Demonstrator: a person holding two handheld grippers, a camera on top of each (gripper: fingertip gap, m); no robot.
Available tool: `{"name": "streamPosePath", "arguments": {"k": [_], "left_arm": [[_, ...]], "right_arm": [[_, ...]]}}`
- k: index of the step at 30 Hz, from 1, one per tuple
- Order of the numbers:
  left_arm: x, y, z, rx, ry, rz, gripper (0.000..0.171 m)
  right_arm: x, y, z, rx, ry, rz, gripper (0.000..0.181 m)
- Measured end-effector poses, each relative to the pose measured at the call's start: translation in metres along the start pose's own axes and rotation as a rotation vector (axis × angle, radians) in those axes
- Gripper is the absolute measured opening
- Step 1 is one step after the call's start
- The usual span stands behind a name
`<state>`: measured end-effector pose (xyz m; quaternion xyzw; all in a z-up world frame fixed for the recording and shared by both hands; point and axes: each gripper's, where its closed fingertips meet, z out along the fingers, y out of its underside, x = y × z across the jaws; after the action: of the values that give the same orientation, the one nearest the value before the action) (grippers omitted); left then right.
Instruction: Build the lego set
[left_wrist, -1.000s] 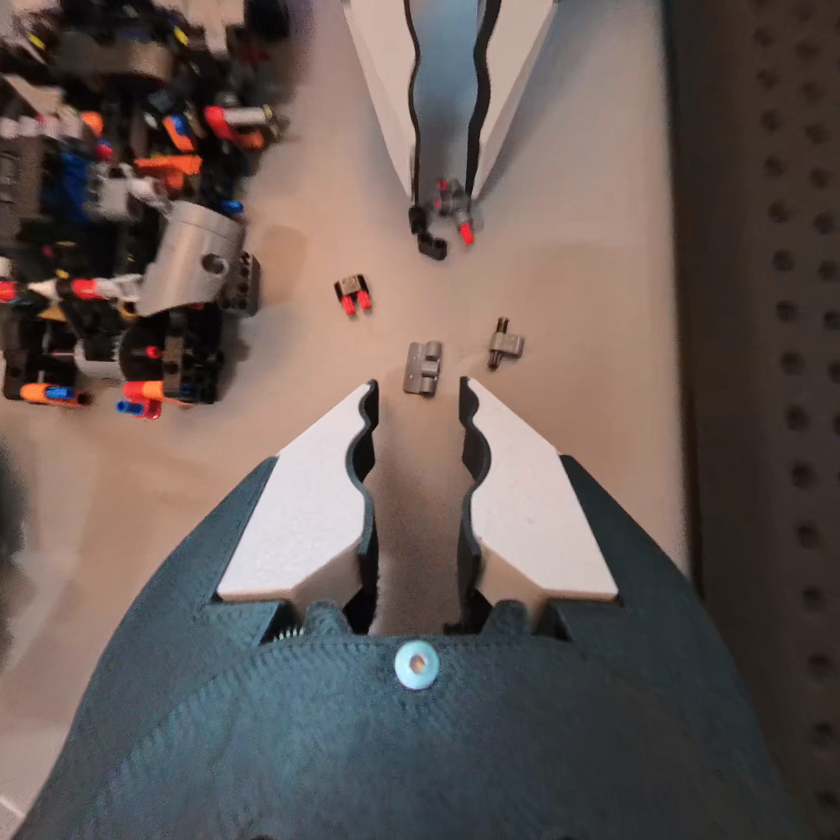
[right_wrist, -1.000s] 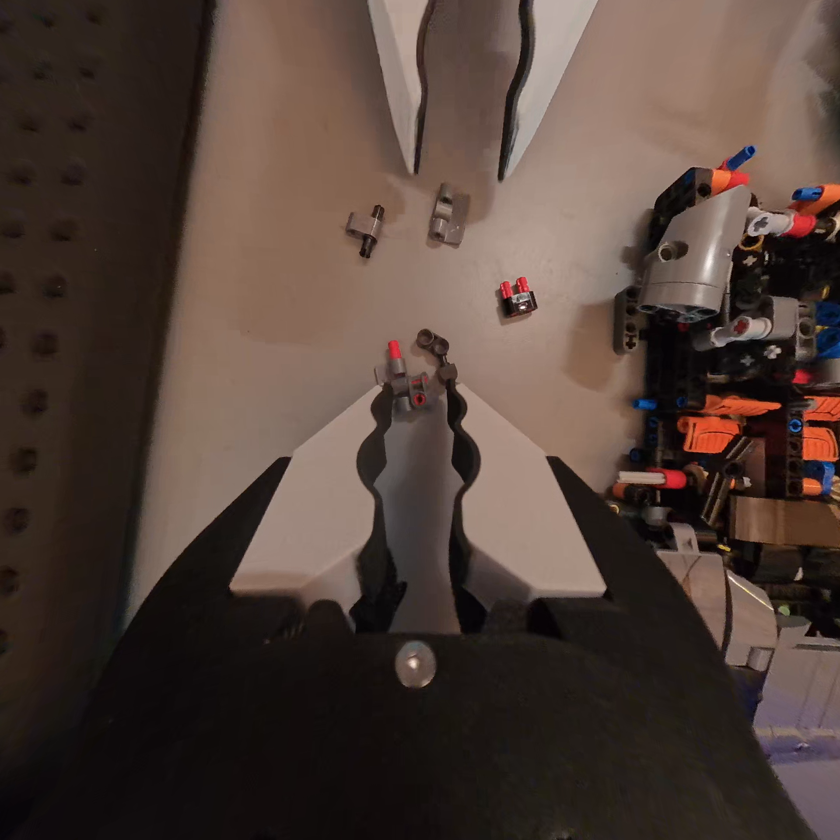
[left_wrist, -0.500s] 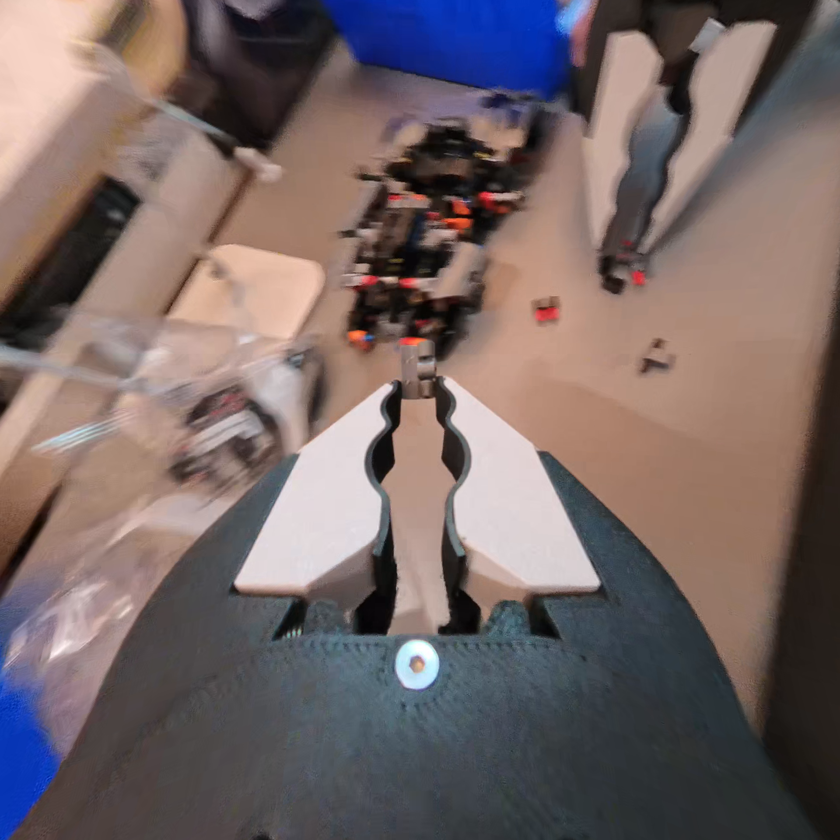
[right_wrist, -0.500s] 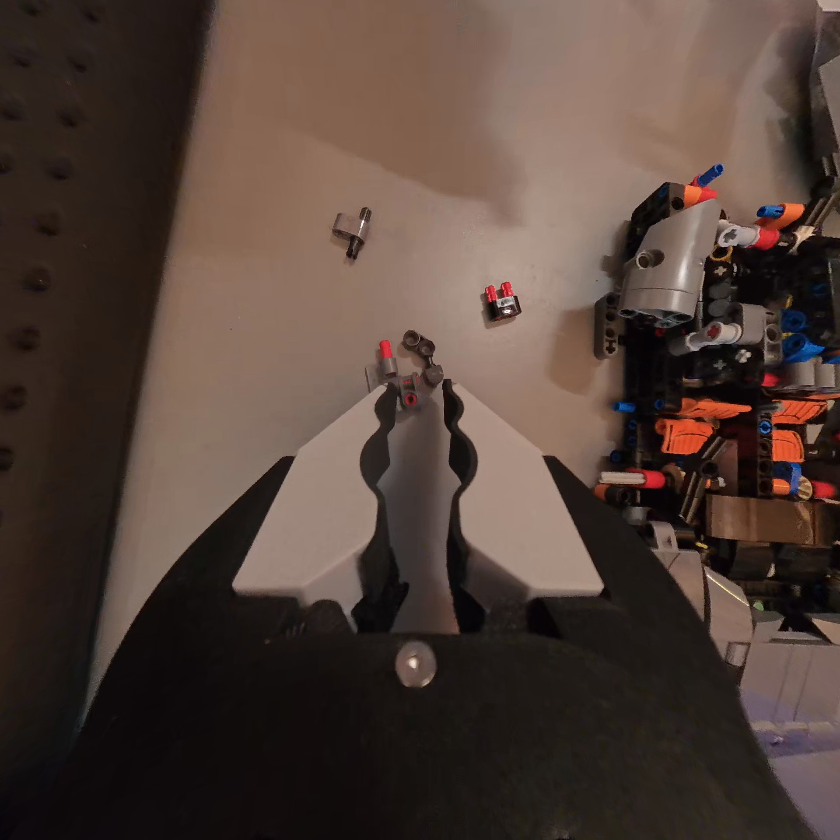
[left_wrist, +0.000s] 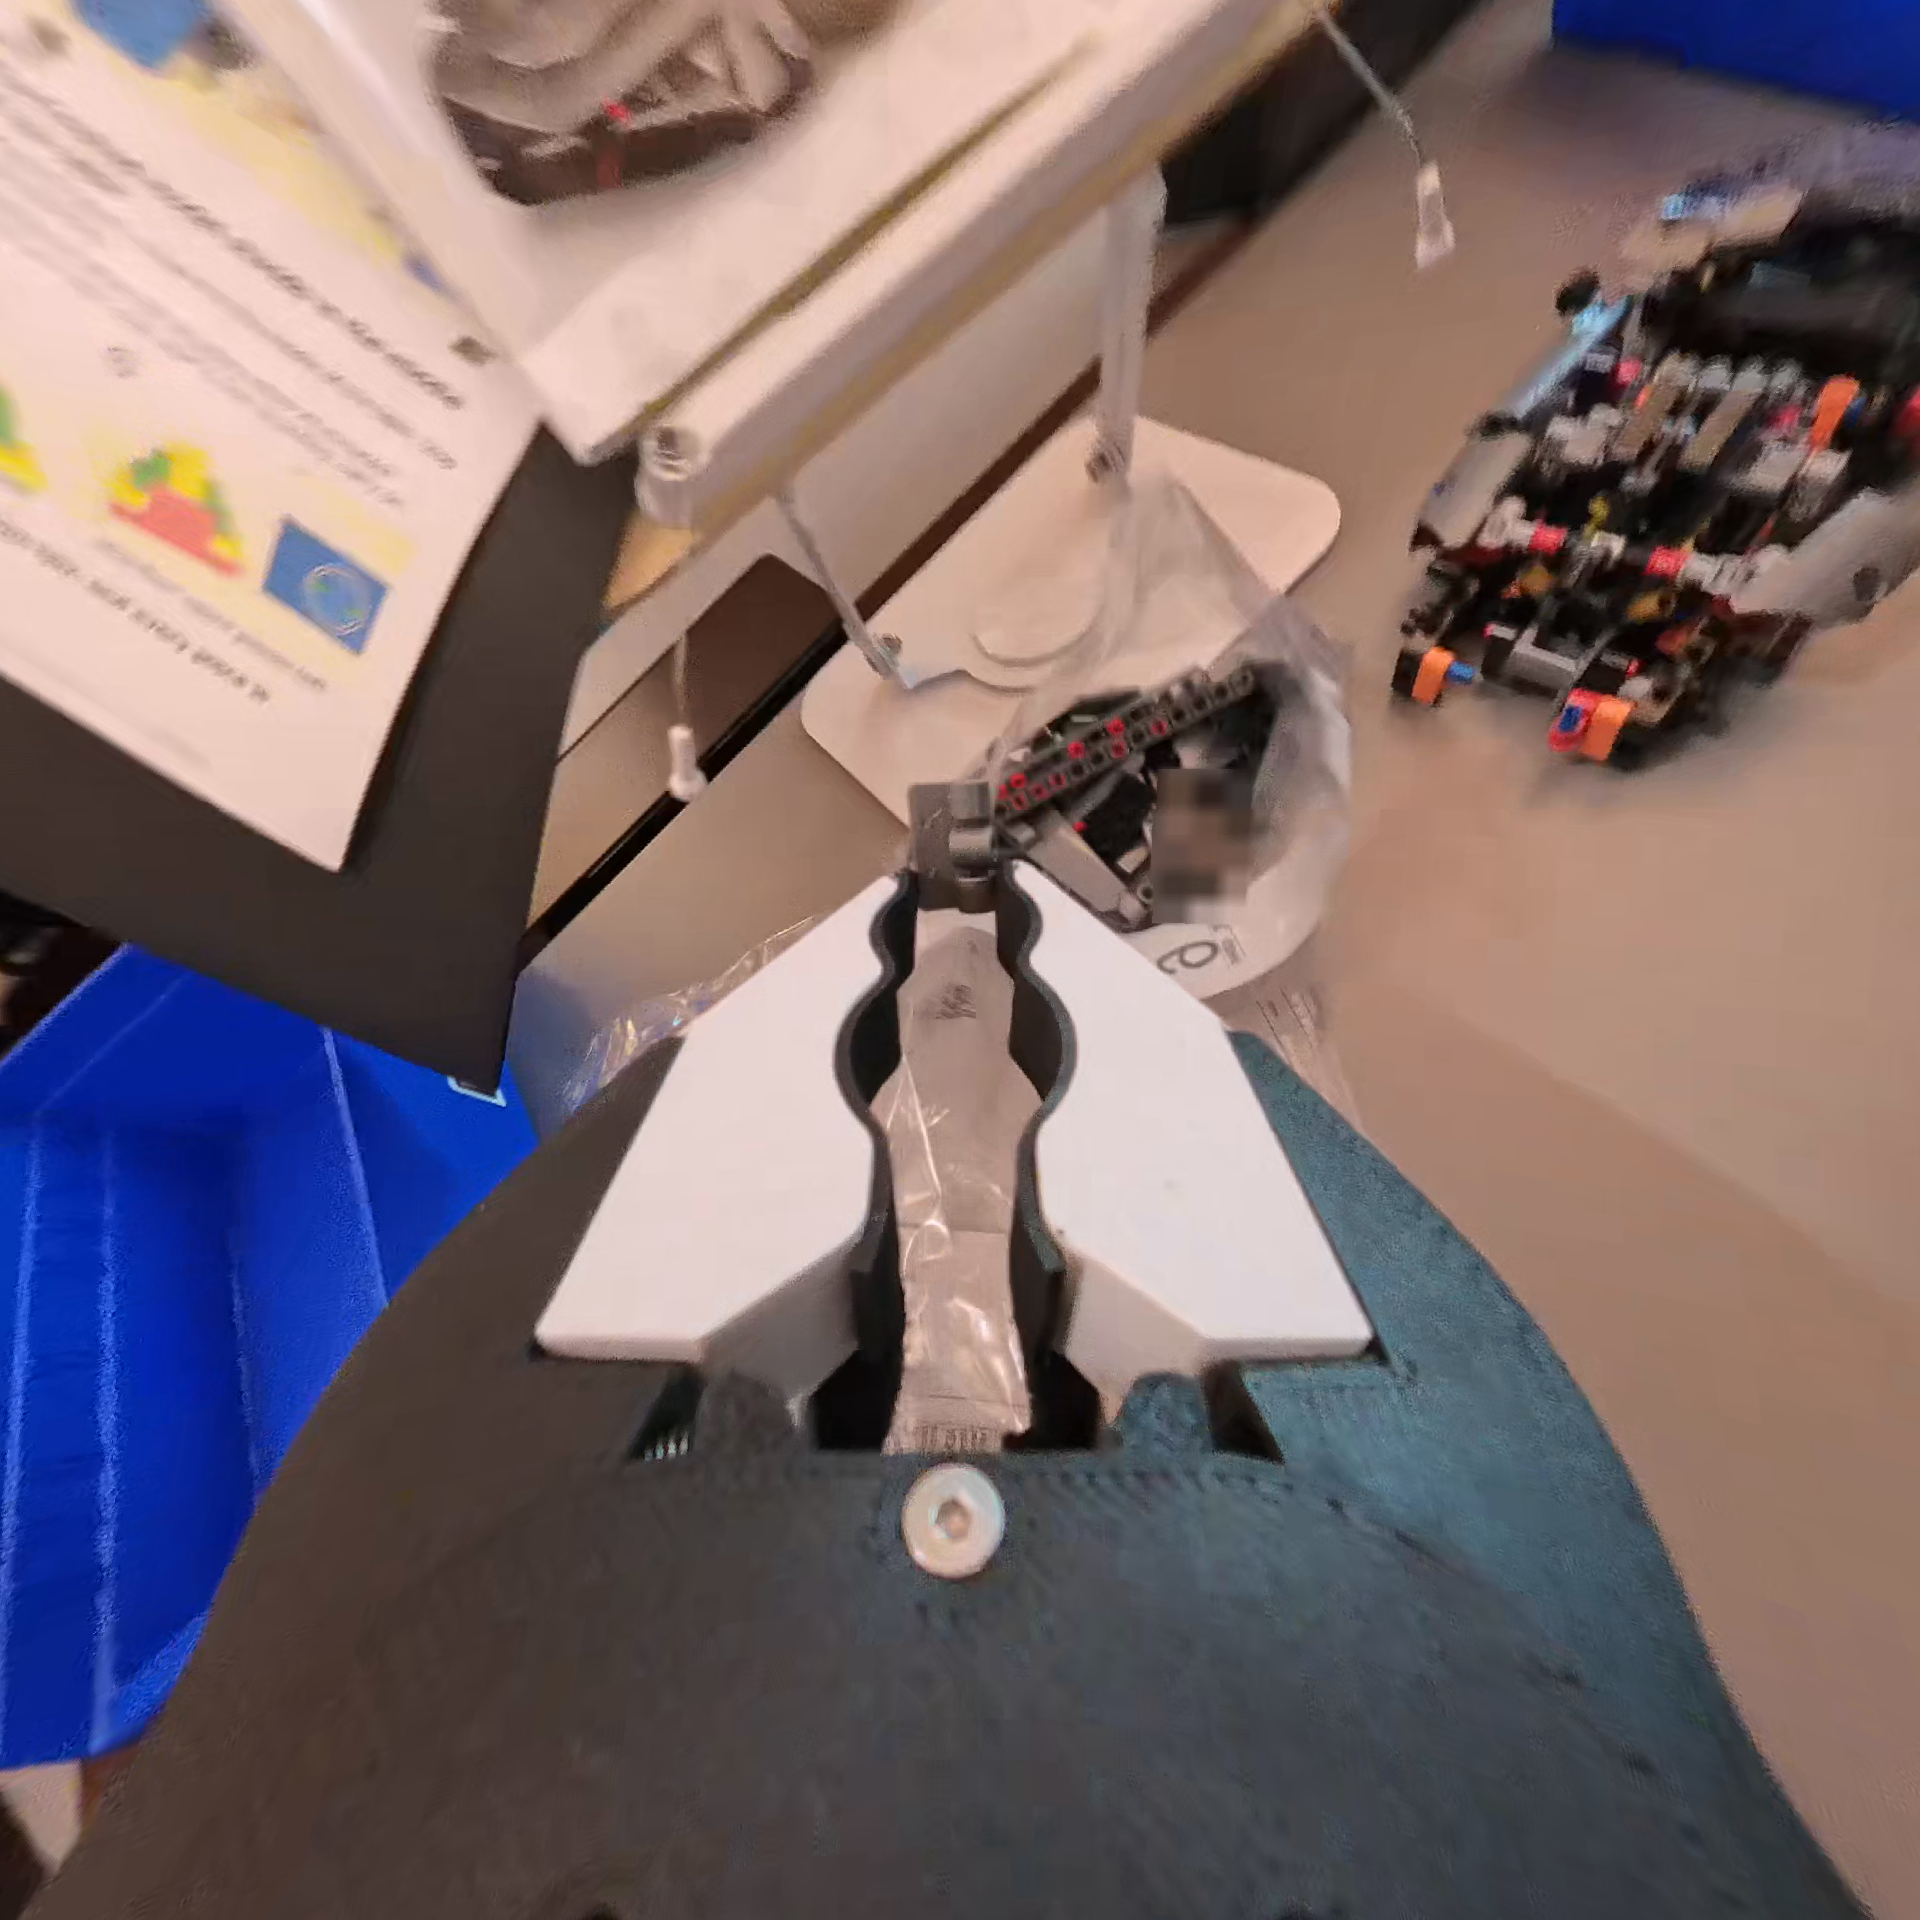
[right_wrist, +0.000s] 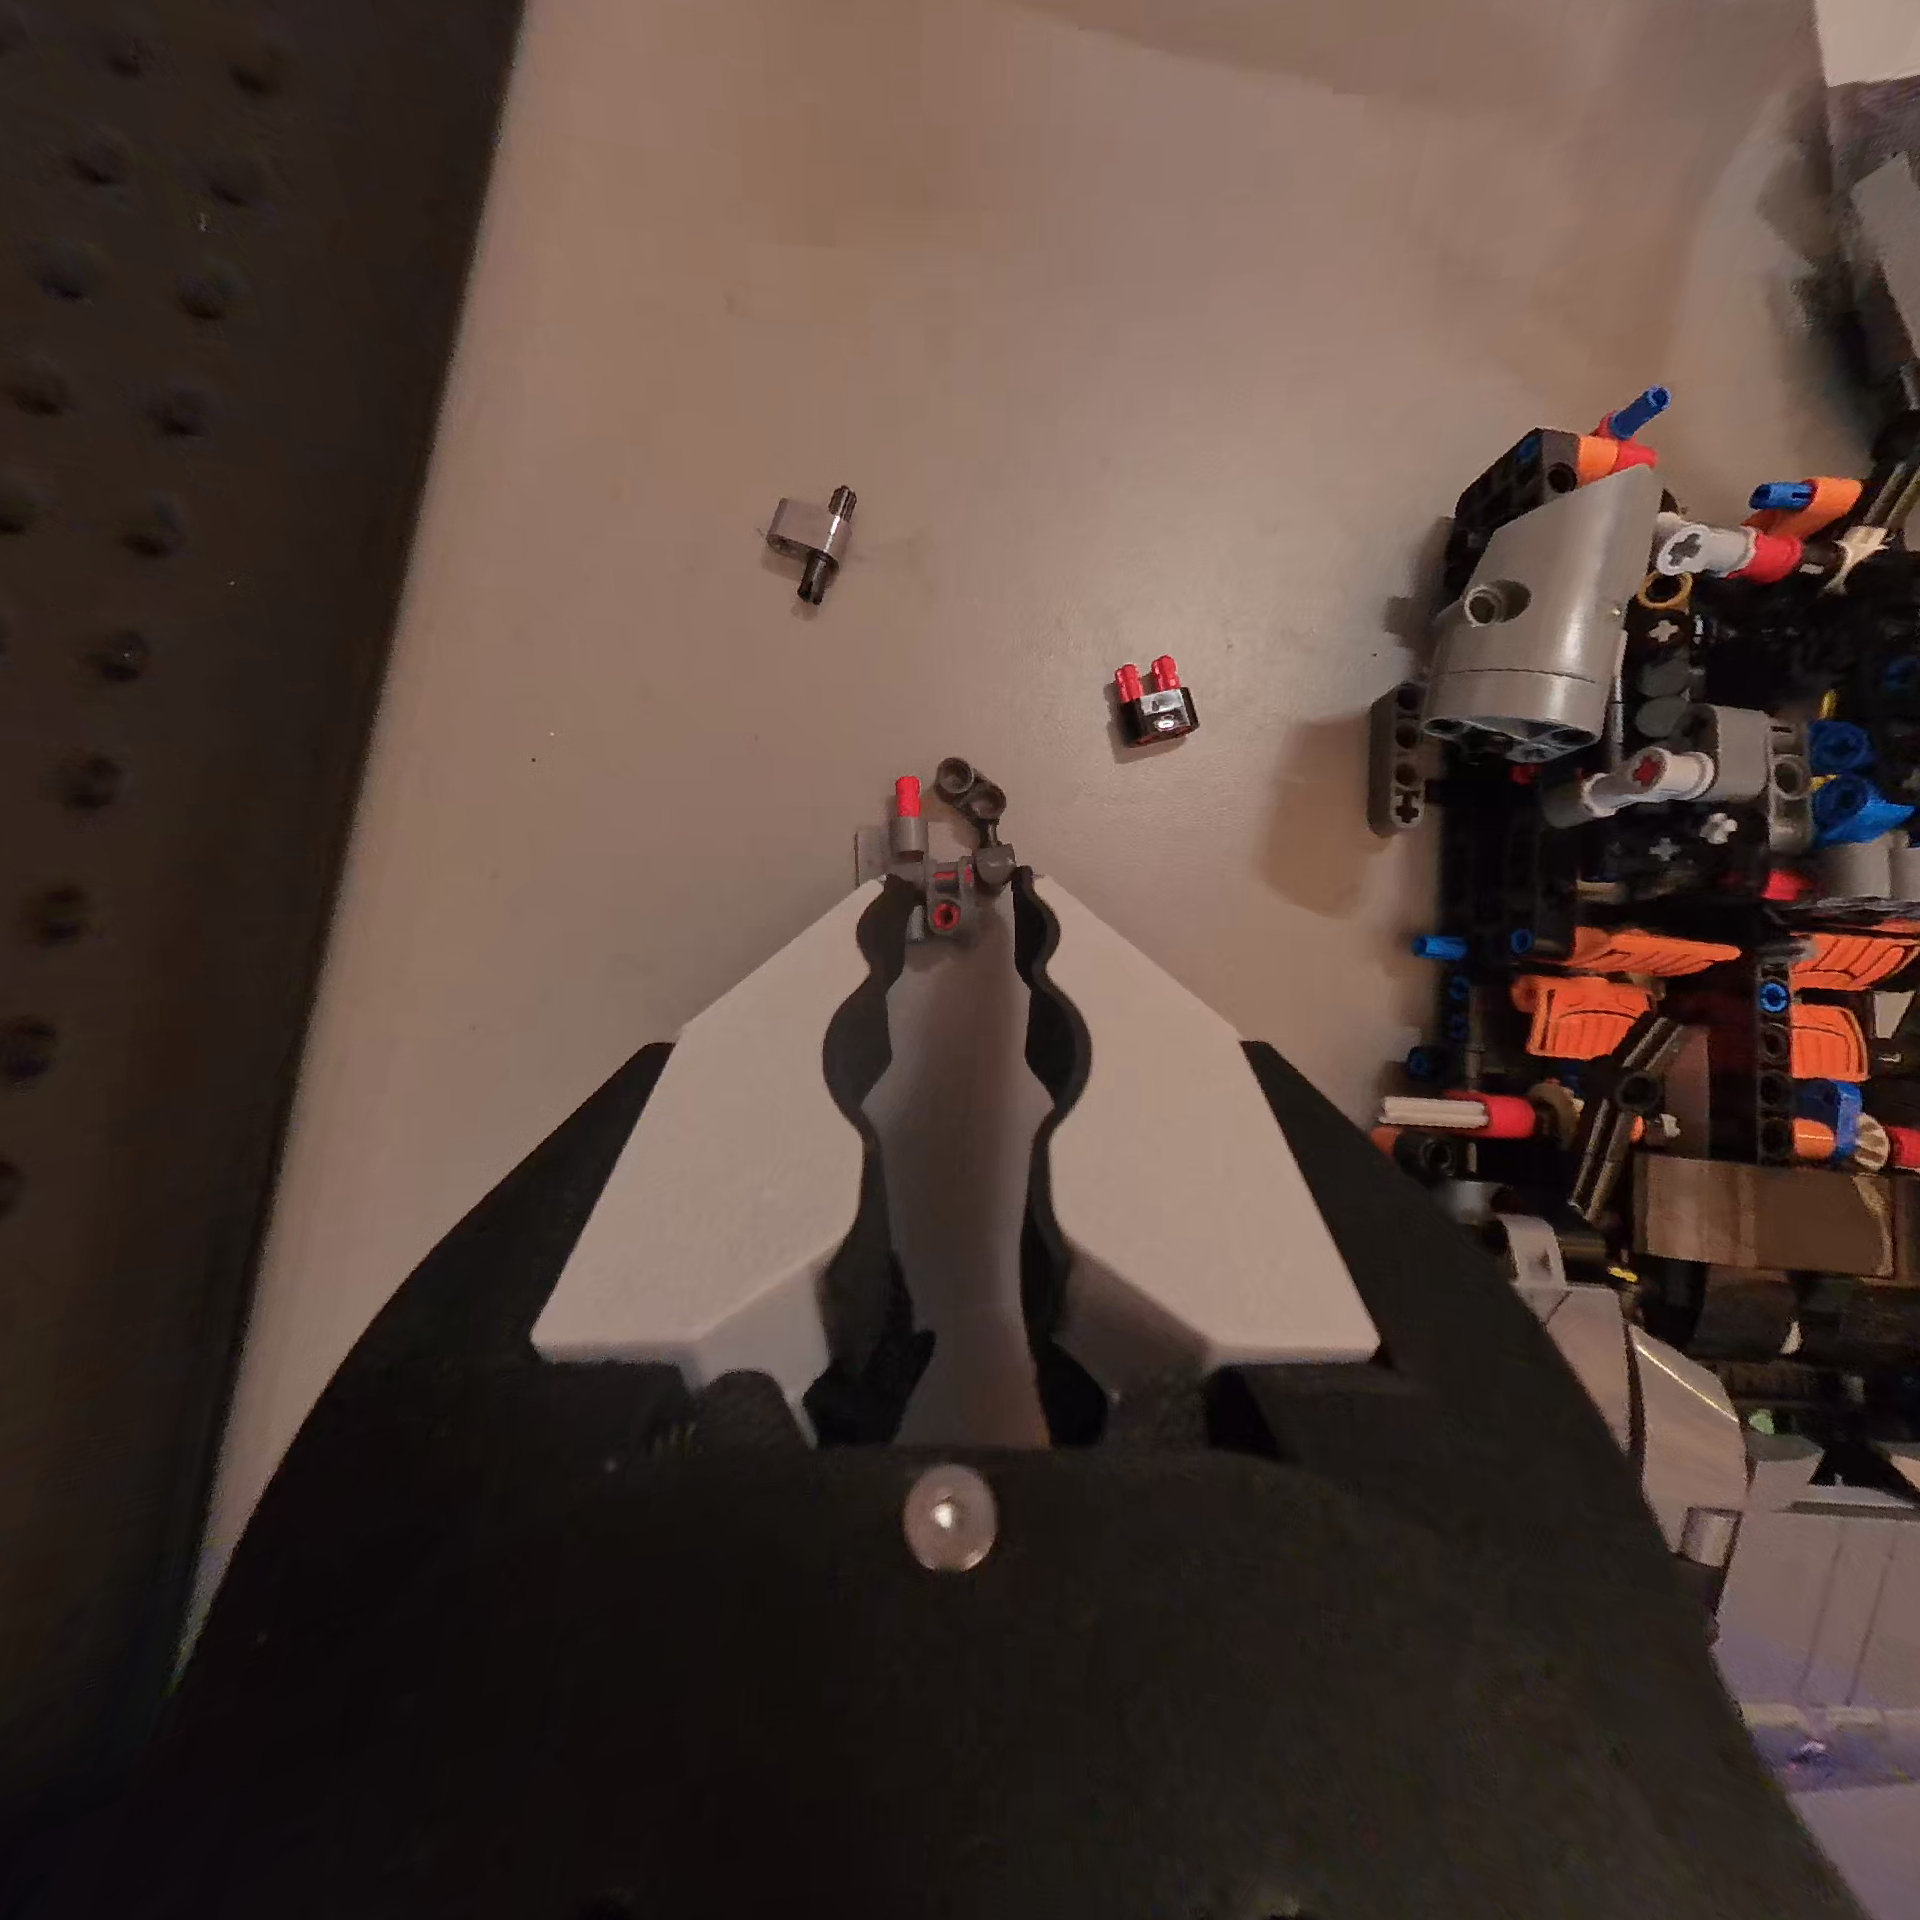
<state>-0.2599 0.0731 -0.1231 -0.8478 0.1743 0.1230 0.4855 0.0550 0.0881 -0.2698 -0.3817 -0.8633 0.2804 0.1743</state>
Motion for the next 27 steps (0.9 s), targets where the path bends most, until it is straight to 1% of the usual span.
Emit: {"name": "streamPosePath", "arguments": {"k": [3,5,8,10,12,13,14,16,17,18,19,21,23,25,26,27], "left_arm": [[-0.009,0.004,-0.012,0.024,0.017,-0.061,0.012],[0.006,0.006,-0.007,0.004,0.085,-0.041,0.012],[0.027,0.015,0.006,-0.085,0.128,0.028,0.012],[0.042,0.022,0.019,-0.146,0.203,0.011,0.013],[0.042,0.037,0.033,-0.235,0.208,-0.004,0.014],[0.046,0.037,0.035,-0.23,0.239,-0.012,0.021],[0.052,0.033,0.033,-0.203,0.278,-0.034,0.021],[0.054,0.024,0.023,-0.146,0.284,-0.05,0.029],[0.056,0.019,0.016,-0.112,0.3,-0.05,0.029],[0.056,0.016,0.01,-0.095,0.301,-0.049,0.029],[0.056,0.019,0.006,-0.108,0.292,-0.028,0.028],[0.047,0.035,0.007,-0.194,0.222,0.04,0.024],[0.043,0.029,0.008,-0.167,0.221,0.088,0.017],[0.026,0.02,0.011,-0.178,0.2,0.077,0.02],[0.021,0.015,0.016,-0.175,0.223,0.088,0.02],[0.017,0.015,0.023,-0.2,0.258,0.083,0.023]], "right_arm": [[-0.001,0.0,0.0,-0.001,-0.007,-0.002,0.018],[-0.001,0.0,0.001,-0.001,-0.013,-0.002,0.019],[-0.002,0.002,0.002,-0.012,-0.014,-0.002,0.019],[-0.002,0.004,0.003,-0.02,-0.014,-0.001,0.019],[-0.002,0.004,0.002,-0.018,-0.015,0.001,0.019],[-0.002,0.004,0.002,-0.018,-0.015,0.001,0.019],[-0.002,0.005,0.002,-0.017,-0.015,0.002,0.019],[-0.001,0.005,0.001,-0.016,-0.016,0.003,0.019],[-0.002,0.005,0.002,-0.017,-0.018,0.003,0.019],[-0.002,0.005,0.002,-0.017,-0.02,0.002,0.019],[-0.002,0.005,0.002,-0.016,-0.022,0.001,0.019],[-0.003,0.005,0.003,-0.016,-0.027,0.0,0.019],[-0.003,0.006,0.003,-0.02,-0.028,-0.003,0.02],[-0.003,0.006,0.003,-0.02,-0.026,0.0,0.02],[-0.003,0.006,0.003,-0.02,-0.026,0.001,0.02],[-0.003,0.006,0.003,-0.02,-0.027,0.002,0.02]]}}
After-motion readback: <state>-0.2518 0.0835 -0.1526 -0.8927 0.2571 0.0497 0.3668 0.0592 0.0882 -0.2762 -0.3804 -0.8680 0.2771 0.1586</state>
